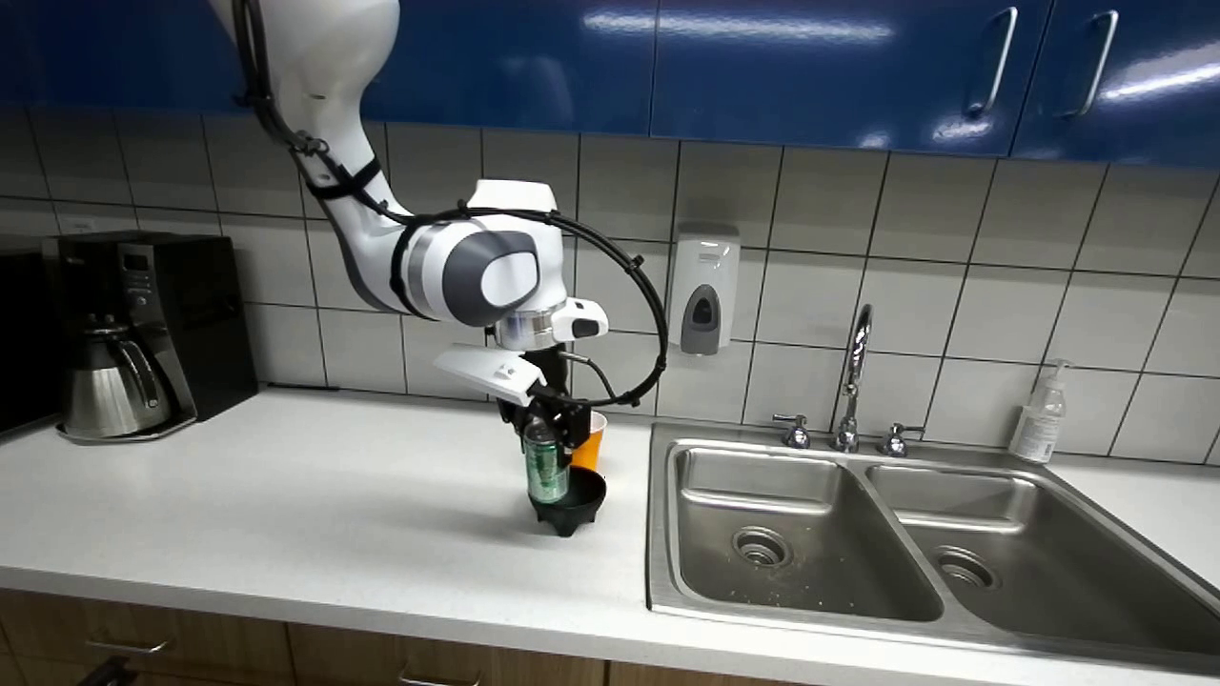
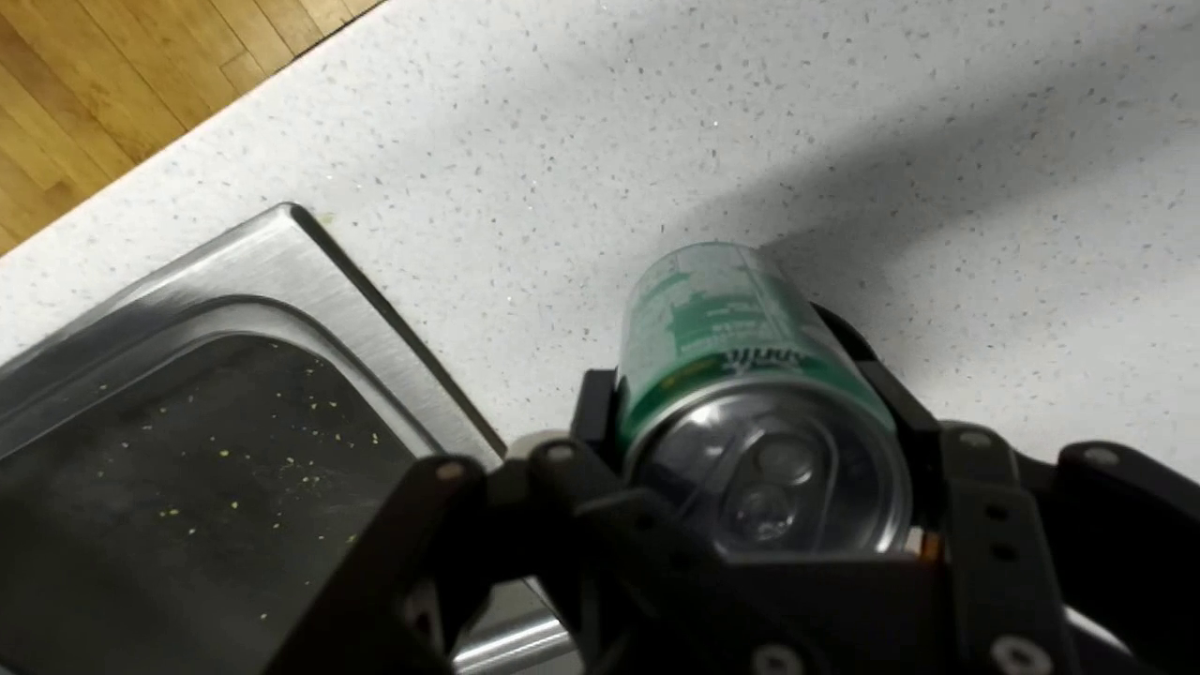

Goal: Pick up the green can and put it in the black bowl

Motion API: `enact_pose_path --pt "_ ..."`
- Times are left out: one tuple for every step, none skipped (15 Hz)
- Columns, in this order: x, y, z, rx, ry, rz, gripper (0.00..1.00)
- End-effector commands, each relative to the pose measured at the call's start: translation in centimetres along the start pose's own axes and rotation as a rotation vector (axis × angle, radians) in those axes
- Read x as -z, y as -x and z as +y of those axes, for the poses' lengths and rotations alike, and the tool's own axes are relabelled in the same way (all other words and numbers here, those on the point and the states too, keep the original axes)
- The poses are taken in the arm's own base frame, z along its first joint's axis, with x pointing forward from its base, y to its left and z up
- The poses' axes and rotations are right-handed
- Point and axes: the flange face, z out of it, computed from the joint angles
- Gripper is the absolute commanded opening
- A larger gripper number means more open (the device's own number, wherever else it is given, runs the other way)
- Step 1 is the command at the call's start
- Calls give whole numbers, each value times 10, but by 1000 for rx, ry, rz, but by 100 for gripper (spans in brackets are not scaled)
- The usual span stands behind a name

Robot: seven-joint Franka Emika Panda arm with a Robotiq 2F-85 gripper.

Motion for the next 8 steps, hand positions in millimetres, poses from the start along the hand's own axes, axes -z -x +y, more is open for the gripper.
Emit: enact_pose_path --pt "2 -13 -12 -44 -9 37 39" --pt "1 -16 -15 -48 -7 39 39" --pt "0 -19 -17 -55 -4 44 39" --pt "-3 -23 -20 -62 -1 46 39" --pt "-5 -27 -22 -71 2 50 39" --pt "-7 -31 -24 -77 2 49 39" --pt "-11 -35 -26 -86 4 49 39" --pt "-14 -39 -29 -92 5 49 39"
